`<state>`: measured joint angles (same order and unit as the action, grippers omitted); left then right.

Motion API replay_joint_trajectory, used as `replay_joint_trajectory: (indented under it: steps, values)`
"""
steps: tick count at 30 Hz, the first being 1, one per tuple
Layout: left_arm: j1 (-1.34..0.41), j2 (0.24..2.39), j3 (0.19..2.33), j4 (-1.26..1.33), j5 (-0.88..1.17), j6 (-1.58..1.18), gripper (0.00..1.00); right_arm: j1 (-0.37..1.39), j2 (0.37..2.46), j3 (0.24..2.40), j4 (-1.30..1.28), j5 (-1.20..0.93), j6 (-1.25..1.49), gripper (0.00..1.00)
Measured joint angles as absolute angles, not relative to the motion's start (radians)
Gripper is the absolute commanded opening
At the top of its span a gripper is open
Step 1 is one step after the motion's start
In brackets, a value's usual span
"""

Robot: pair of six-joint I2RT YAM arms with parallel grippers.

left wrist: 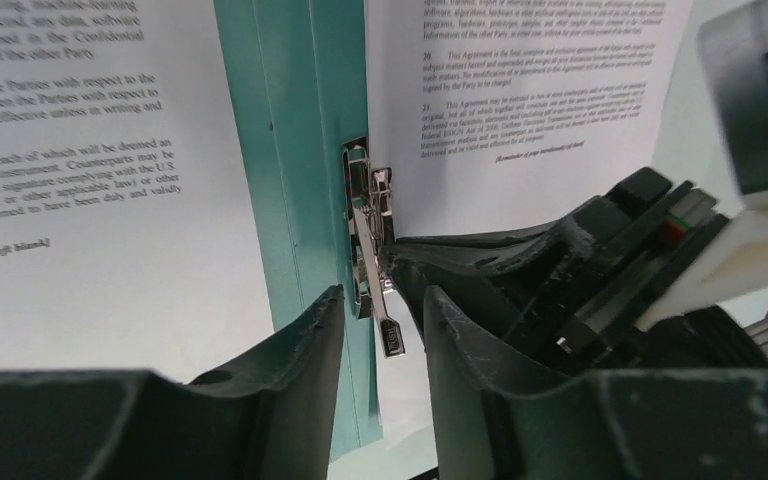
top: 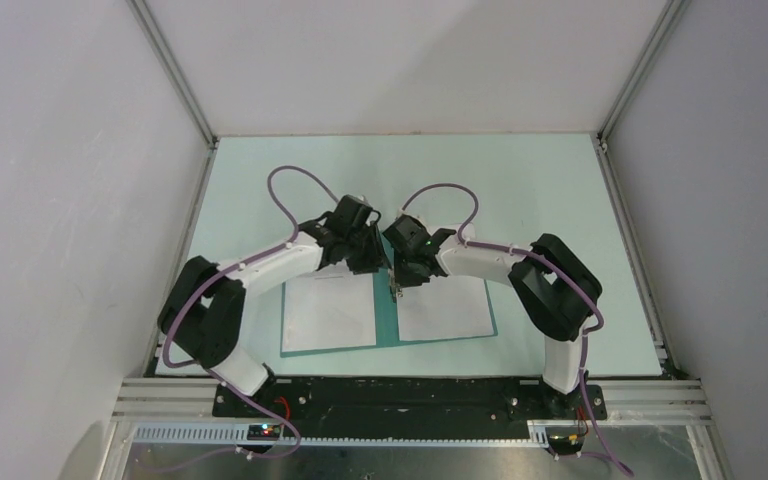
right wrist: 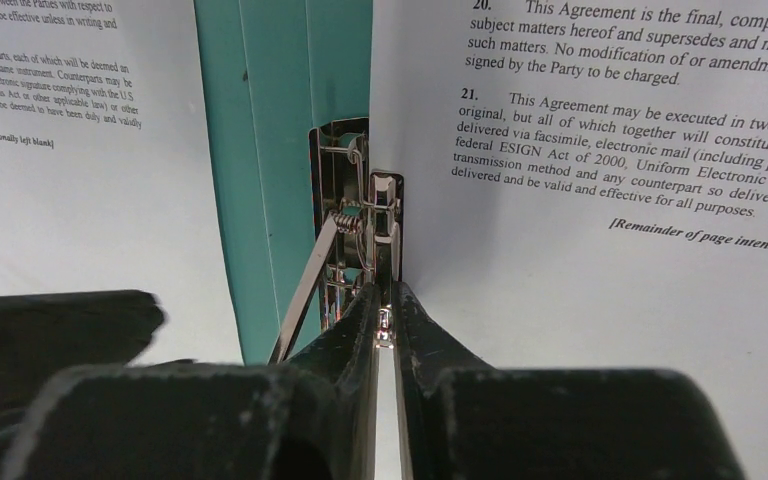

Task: Put the files into the folder

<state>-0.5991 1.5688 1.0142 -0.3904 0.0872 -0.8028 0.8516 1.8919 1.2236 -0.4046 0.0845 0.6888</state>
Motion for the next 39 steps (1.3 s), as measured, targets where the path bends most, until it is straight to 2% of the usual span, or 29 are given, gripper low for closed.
replay_joint_trajectory:
  steps: [8, 12, 19, 27, 39]
  values:
    - [-0.633, 1.639, 1.016, -0.397, 0.09, -0.804, 0.22, 0.84, 1.888, 1.211, -0.385, 0.061, 0.693, 0.1]
    - [-0.638, 1.668, 1.016, -0.398, 0.09, -0.803, 0.18, 0.839, 1.887, 1.208, -0.379, 0.056, 0.699, 0.1]
    - [-0.649, 1.705, 1.024, -0.398, 0.091, -0.803, 0.16, 0.834, 1.887, 1.204, -0.372, 0.045, 0.701, 0.1]
    - [-0.648, 1.711, 1.024, -0.398, 0.082, -0.804, 0.23, 0.83, 1.886, 1.201, -0.368, 0.036, 0.704, 0.1]
    - [-0.617, 1.65, 1.039, -0.432, 0.064, -0.803, 0.24, 0.828, 1.886, 1.201, -0.367, 0.036, 0.704, 0.1]
